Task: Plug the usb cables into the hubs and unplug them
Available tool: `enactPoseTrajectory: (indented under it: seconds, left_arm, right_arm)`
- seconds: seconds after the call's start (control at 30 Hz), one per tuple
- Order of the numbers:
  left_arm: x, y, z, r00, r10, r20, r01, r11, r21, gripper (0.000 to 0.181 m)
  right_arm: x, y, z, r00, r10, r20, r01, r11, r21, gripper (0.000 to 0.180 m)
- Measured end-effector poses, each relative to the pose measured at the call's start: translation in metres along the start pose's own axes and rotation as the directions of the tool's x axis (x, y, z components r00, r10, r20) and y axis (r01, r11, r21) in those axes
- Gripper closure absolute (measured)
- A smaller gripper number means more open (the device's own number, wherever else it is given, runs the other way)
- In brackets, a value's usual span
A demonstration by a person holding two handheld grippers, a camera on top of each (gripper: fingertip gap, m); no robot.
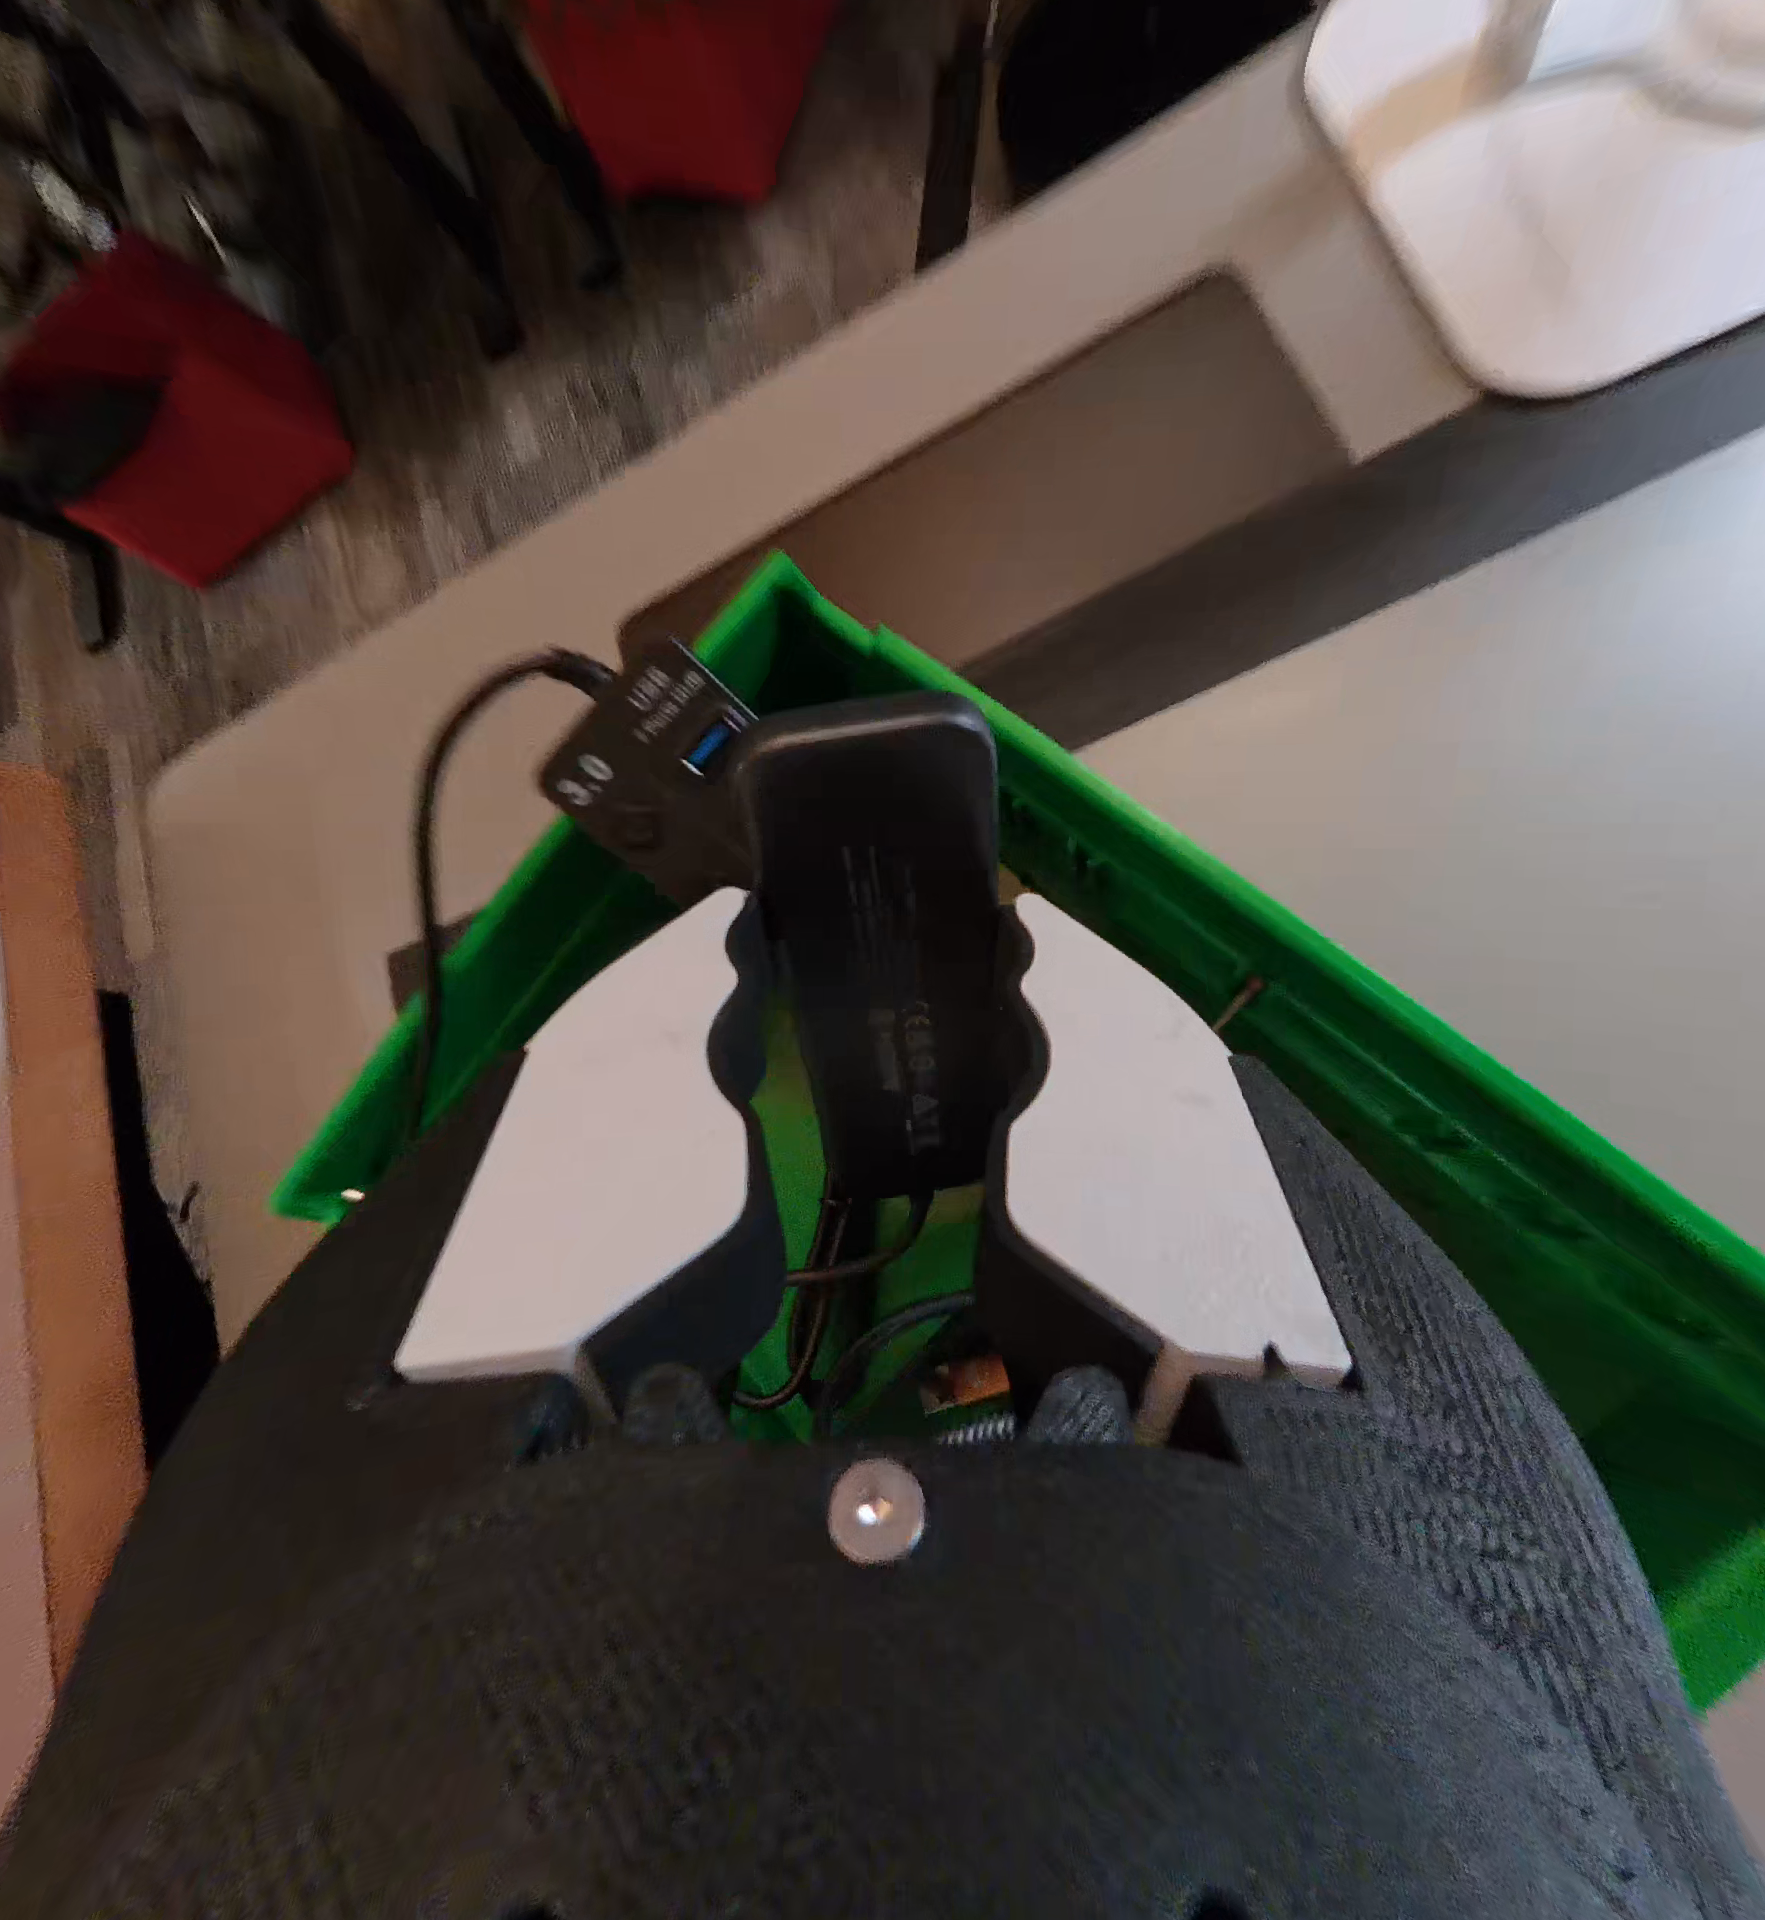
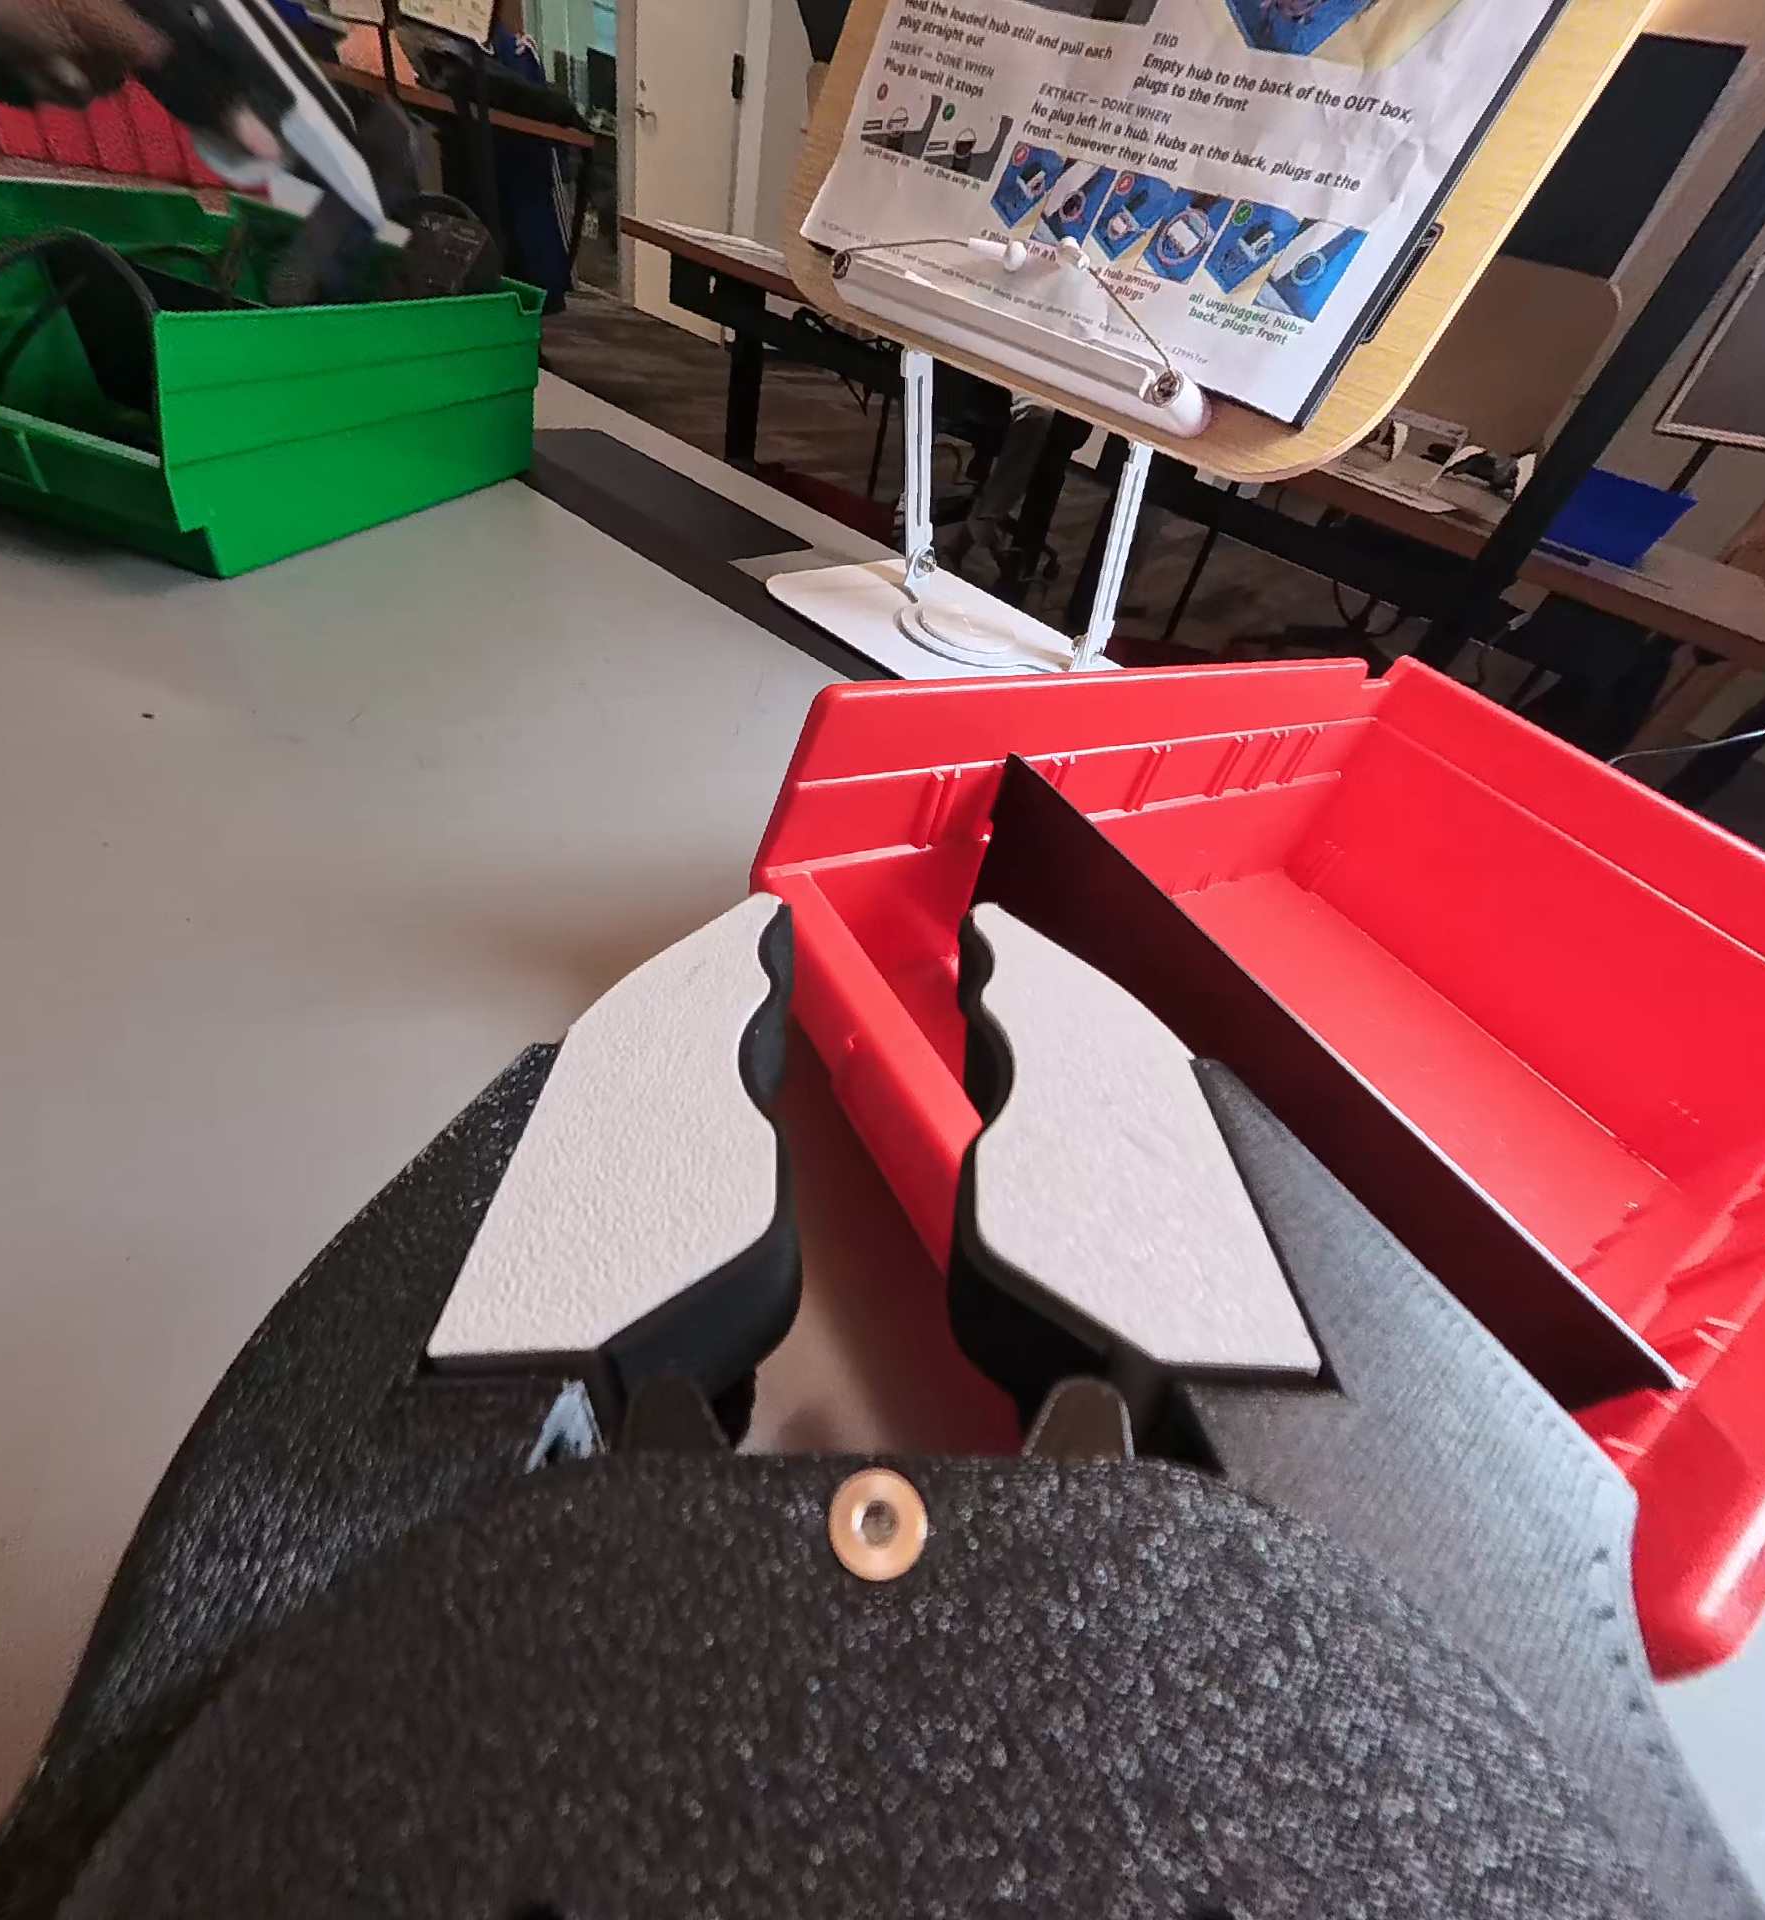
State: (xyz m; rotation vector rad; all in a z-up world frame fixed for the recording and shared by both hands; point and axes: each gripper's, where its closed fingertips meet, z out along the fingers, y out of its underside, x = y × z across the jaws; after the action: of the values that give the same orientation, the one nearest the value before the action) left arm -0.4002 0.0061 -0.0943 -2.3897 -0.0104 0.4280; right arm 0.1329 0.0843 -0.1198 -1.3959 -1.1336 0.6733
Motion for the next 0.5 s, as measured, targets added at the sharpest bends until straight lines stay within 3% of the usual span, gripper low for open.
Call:
enactPoseTrajectory:
  seconds: [0.2, 0.3, 0.4, 0.5]
  left_arm:
    - [-0.001, -0.061, -0.105, 0.997, 0.026, -0.068, 0.000, 0.931, 0.366, 0.138]
    - [0.027, -0.086, -0.162, 0.976, 0.083, -0.201, 0.036, 0.850, 0.525, 0.138]
    - [0.079, -0.099, -0.210, 0.896, 0.187, -0.404, 0.118, 0.775, 0.621, 0.138]
    - [0.142, -0.098, -0.249, 0.726, 0.326, -0.606, 0.221, 0.724, 0.654, 0.138]
  right_arm:
    - [-0.008, -0.004, 0.004, 1.000, -0.006, 0.023, 0.005, 1.000, 0.013, 0.150]
    - [-0.017, -0.016, 0.005, 0.999, -0.003, 0.054, 0.001, 0.999, 0.044, 0.150]
    - [-0.036, -0.041, 0.008, 0.991, 0.007, 0.135, -0.022, 0.994, 0.109, 0.149]
    - [-0.068, -0.074, 0.011, 0.958, 0.012, 0.286, -0.062, 0.984, 0.166, 0.148]
